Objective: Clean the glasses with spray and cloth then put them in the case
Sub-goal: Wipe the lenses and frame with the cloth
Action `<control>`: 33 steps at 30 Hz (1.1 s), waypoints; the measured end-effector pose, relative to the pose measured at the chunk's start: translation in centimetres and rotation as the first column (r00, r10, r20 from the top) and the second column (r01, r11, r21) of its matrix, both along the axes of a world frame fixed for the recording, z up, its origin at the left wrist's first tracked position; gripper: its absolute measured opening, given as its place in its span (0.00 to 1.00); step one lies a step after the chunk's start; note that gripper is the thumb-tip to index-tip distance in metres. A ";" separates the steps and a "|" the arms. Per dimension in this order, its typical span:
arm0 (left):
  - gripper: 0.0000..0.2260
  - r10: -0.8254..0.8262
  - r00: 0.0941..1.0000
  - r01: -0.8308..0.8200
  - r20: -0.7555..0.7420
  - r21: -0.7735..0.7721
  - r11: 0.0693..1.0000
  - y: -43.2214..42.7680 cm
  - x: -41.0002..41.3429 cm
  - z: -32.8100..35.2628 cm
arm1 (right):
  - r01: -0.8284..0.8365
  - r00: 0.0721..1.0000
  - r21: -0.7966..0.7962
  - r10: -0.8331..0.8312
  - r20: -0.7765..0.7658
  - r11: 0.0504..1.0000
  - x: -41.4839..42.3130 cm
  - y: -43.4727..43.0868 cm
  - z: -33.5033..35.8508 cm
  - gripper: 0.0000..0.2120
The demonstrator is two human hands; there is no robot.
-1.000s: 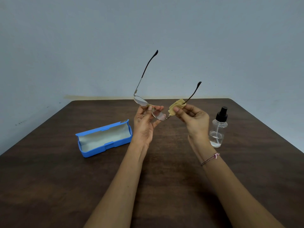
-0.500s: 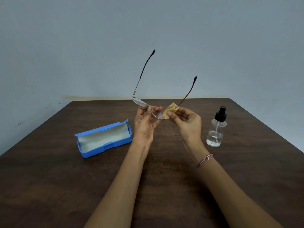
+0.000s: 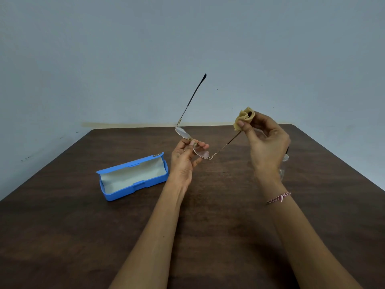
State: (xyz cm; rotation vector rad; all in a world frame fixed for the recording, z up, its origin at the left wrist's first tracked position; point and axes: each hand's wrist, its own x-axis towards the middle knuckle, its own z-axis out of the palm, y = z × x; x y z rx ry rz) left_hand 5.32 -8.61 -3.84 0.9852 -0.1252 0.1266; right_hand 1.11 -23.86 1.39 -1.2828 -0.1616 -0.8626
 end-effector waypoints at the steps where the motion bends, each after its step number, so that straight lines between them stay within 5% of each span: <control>1: 0.04 -0.001 1.000 0.001 0.001 0.007 1.000 0.0 0.1 0.0 | 0.021 1.000 -0.019 -0.021 0.005 1.000 -0.1 0.0 0.0 0.13; 8: 0.05 -0.005 1.000 0.006 -0.022 0.047 0.999 0.2 0.0 0.0 | 0.092 0.996 -0.079 -0.092 0.006 0.993 -0.3 -0.3 0.4 0.13; 14: 0.18 -0.036 0.999 0.037 -0.039 0.032 0.999 0.0 -0.3 0.7 | 0.180 0.983 -0.154 -0.174 0.053 0.971 -0.7 -0.6 0.7 0.12; 20: 0.13 -0.114 0.993 0.115 0.007 -0.077 0.990 0.8 -0.9 1.1 | 0.220 0.974 -0.120 -0.212 0.075 0.968 -0.5 -1.2 0.7 0.13; 28: 0.10 -0.035 0.999 0.034 -0.011 -0.040 0.999 1.5 -1.7 1.1 | 0.213 0.976 -0.106 -0.207 0.072 0.971 0.0 -1.8 0.2 0.10; 33: 0.15 -0.044 0.999 0.043 -0.023 -0.051 0.998 1.6 -3.0 0.9 | 0.232 0.967 -0.019 -0.228 0.112 0.973 -0.1 -1.7 0.2 0.08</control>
